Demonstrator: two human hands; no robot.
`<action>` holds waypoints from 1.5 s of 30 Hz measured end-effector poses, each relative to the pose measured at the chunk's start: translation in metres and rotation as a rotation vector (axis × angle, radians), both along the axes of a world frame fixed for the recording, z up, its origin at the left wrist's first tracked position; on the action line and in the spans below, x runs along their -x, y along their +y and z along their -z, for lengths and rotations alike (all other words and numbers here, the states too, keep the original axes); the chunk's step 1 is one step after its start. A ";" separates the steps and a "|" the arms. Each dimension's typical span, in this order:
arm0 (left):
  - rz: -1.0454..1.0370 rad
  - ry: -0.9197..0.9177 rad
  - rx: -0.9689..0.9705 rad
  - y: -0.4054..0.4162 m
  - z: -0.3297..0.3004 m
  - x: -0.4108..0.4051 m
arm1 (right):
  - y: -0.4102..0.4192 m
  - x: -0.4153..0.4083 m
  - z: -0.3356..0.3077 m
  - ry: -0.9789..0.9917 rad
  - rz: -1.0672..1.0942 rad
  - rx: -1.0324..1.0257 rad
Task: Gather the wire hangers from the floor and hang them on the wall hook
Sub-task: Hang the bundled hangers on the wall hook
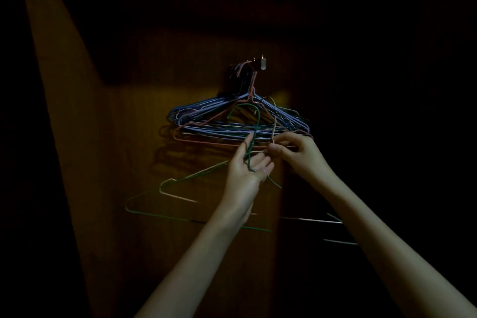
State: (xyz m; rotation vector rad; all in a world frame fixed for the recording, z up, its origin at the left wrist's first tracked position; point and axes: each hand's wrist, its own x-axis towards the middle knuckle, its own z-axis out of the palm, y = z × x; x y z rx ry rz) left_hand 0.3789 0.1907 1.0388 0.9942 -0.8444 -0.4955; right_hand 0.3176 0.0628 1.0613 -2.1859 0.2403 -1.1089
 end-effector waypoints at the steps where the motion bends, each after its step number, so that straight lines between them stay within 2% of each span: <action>1: -0.014 0.002 0.012 -0.001 -0.001 -0.002 | -0.005 0.001 0.003 -0.002 0.003 -0.005; 6: -0.100 -0.028 0.060 -0.010 -0.013 -0.020 | -0.029 0.006 0.019 -0.031 0.090 -0.039; 9: -0.098 -0.064 0.073 -0.019 -0.022 -0.027 | -0.038 0.000 0.016 -0.123 0.133 -0.026; 13: -0.113 -0.067 0.113 -0.031 -0.031 -0.037 | -0.050 -0.012 -0.001 -0.248 0.199 0.020; 18: -0.147 -0.089 0.137 -0.045 -0.039 -0.054 | -0.082 -0.038 -0.036 -0.308 0.285 0.045; 24: -0.176 -0.092 0.136 -0.066 -0.044 -0.074 | -0.123 -0.082 -0.061 -0.250 0.278 -0.014; 39: -0.240 -0.059 0.127 -0.098 -0.044 -0.112 | -0.168 -0.143 -0.048 -0.160 0.183 -0.103; 45: -0.252 -0.074 0.128 -0.097 -0.047 -0.110 | -0.165 -0.141 -0.038 -0.127 0.352 0.059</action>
